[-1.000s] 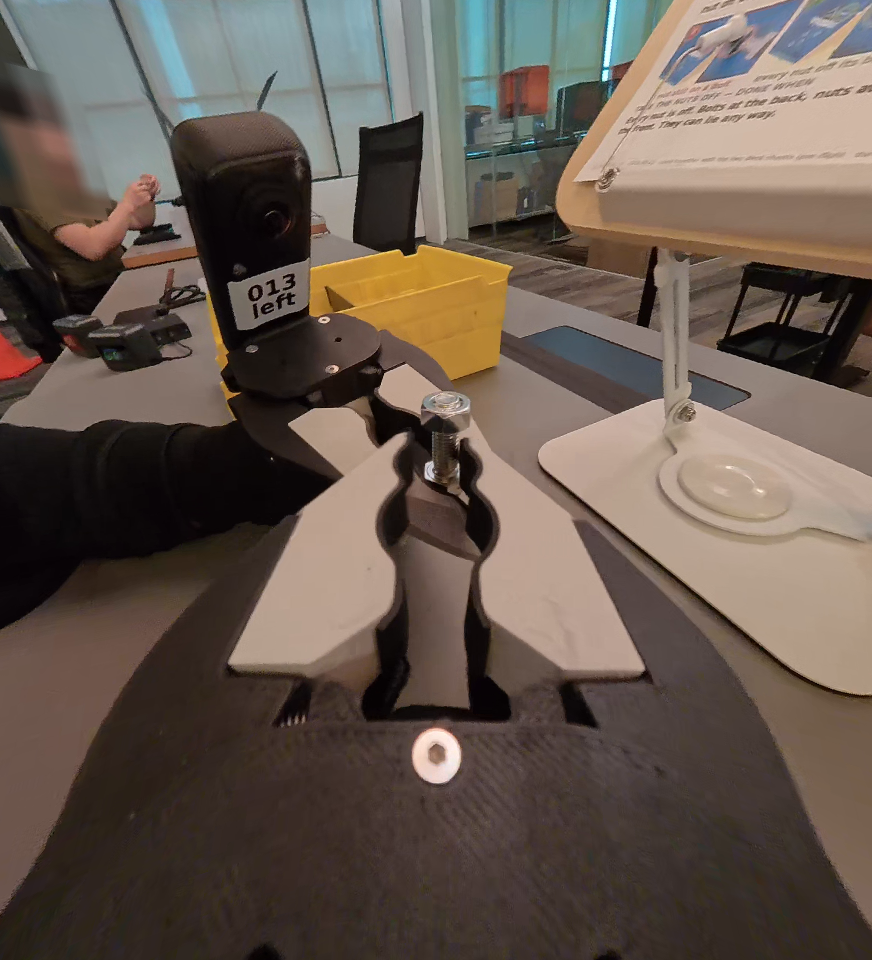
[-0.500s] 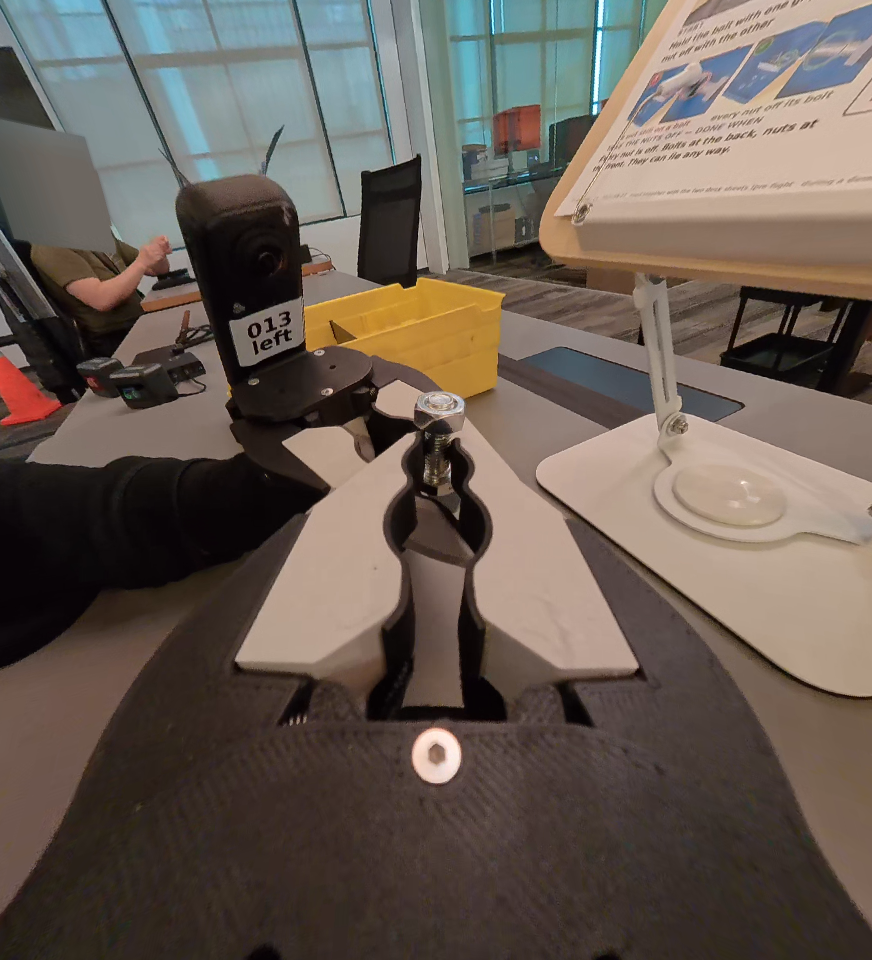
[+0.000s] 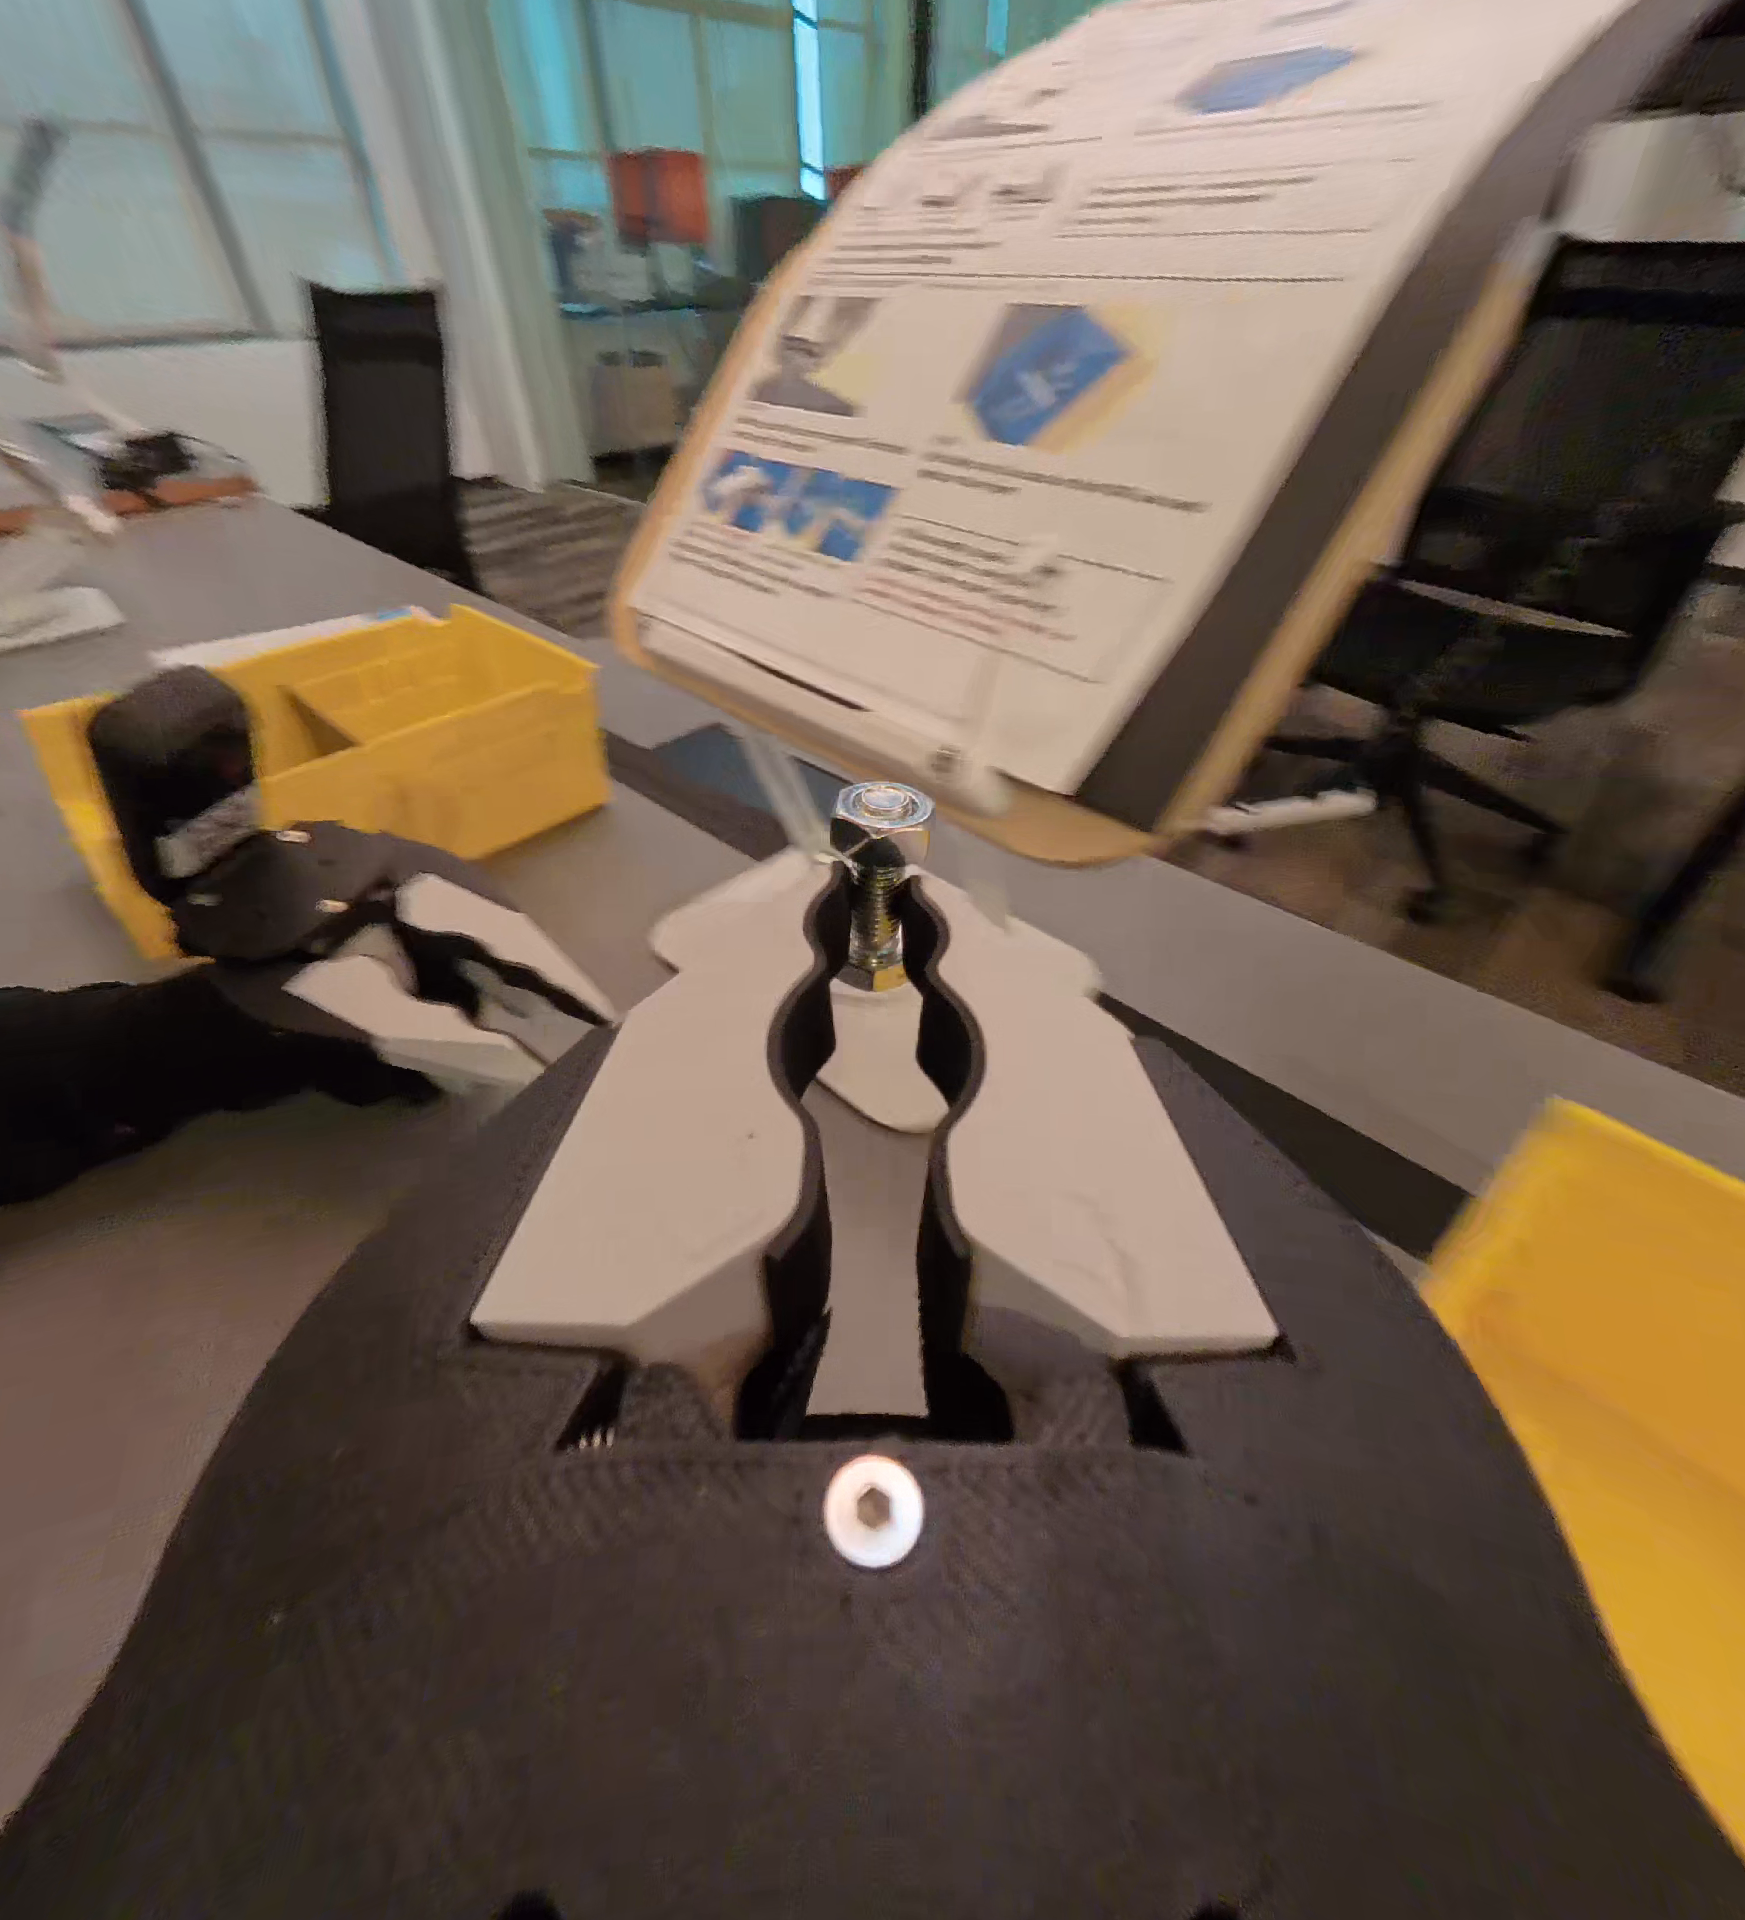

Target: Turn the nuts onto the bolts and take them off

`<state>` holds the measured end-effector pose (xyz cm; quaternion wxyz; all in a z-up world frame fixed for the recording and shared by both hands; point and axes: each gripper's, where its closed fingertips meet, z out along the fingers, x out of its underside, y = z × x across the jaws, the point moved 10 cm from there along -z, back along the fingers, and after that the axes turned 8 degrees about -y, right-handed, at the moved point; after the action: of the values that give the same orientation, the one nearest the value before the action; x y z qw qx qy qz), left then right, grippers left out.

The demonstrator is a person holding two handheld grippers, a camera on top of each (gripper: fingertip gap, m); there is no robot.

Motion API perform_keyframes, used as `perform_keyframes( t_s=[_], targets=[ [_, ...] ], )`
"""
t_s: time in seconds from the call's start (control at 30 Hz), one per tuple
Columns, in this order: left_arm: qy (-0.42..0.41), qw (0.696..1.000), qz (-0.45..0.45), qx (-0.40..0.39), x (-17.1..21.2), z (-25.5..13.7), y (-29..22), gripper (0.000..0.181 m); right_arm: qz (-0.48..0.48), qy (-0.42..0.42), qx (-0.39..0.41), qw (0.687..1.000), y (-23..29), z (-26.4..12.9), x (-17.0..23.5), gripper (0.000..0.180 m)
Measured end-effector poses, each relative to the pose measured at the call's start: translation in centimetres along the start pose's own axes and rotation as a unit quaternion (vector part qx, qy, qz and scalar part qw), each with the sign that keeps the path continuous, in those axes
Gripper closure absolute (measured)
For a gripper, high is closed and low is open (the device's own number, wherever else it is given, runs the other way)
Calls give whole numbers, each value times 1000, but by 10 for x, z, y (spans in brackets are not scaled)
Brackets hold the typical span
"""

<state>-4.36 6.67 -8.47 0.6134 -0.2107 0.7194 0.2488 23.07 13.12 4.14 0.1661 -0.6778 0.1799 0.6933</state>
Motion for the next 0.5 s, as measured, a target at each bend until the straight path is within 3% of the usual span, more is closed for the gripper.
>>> perform_keyframes(
  t_s=[0.1, 0.23, 0.5],
  targets=[
    [-4, 1000, 5, 1, -1, 1, -2, 155, -28, 42, 86, 995, -42, -42, -13, 173],
    [-3, 1000, 1, -5, 0, 0, 0, 155, -27, 139, 168, 976, -90, -81, 5, 173],
    [0, 1000, 2, -8, 1, 0, 1, 156, 38, 331, 209, 919, -136, -98, 81, 173]
  ],
)
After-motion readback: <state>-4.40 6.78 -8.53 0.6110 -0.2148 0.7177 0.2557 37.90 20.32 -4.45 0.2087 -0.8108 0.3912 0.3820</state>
